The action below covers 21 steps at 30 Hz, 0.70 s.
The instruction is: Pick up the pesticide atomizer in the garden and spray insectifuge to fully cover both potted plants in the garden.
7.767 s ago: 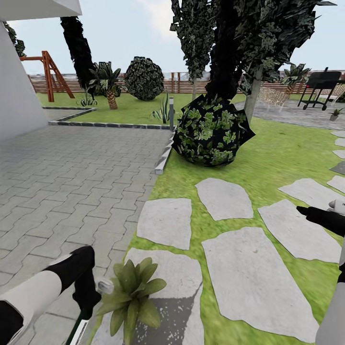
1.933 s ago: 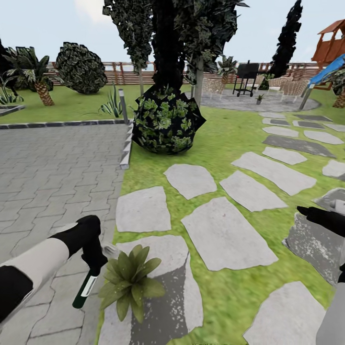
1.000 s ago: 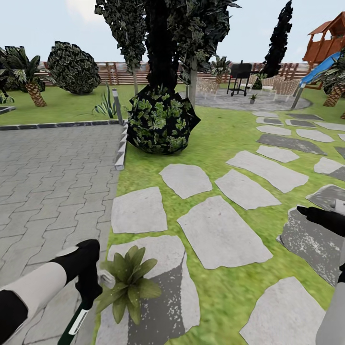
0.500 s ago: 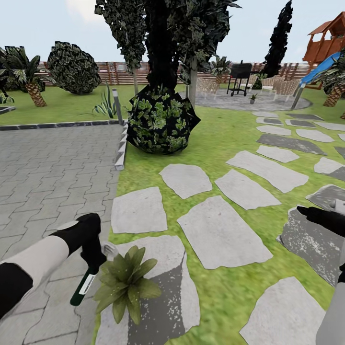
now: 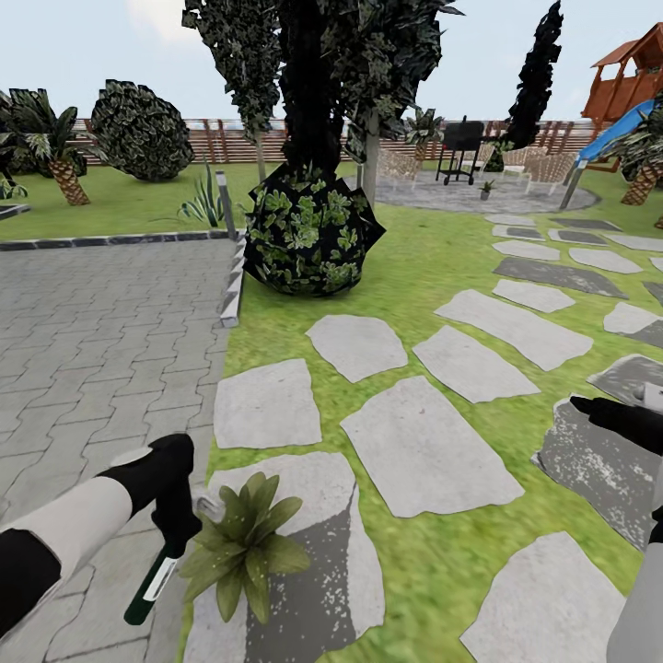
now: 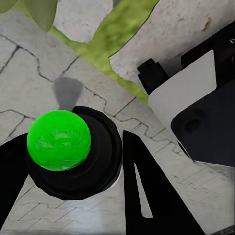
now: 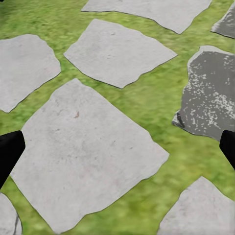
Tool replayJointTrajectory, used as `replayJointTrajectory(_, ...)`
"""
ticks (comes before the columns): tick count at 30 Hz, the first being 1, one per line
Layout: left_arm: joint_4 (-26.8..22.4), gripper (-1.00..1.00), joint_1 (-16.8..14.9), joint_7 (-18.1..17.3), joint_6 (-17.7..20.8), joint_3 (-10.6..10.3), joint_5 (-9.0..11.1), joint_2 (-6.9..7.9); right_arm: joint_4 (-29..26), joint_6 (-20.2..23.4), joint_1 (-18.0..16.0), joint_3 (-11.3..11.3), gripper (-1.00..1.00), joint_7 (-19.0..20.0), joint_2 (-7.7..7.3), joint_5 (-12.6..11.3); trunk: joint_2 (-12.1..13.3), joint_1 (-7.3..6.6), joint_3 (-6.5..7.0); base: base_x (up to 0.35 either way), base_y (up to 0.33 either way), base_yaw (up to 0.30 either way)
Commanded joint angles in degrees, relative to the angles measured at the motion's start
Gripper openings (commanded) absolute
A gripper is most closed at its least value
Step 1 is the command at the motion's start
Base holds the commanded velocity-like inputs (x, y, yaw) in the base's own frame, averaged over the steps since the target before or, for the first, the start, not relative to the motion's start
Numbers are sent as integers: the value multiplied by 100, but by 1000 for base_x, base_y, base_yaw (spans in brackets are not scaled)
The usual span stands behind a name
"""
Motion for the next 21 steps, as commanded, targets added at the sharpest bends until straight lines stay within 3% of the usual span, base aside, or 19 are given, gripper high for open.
replayJointTrajectory(1,-15,-100,7,-57,50,-3,-56,3,-6,17,-6,-7,100,57,1,60,-2,-1,-5,0,0,0)
replayJointTrajectory(21,-21,-100,-15,-75,50,4,-56,11,-6,17,-6,-7,100,57,-4,60,-2,-1,-5,63,49,0)
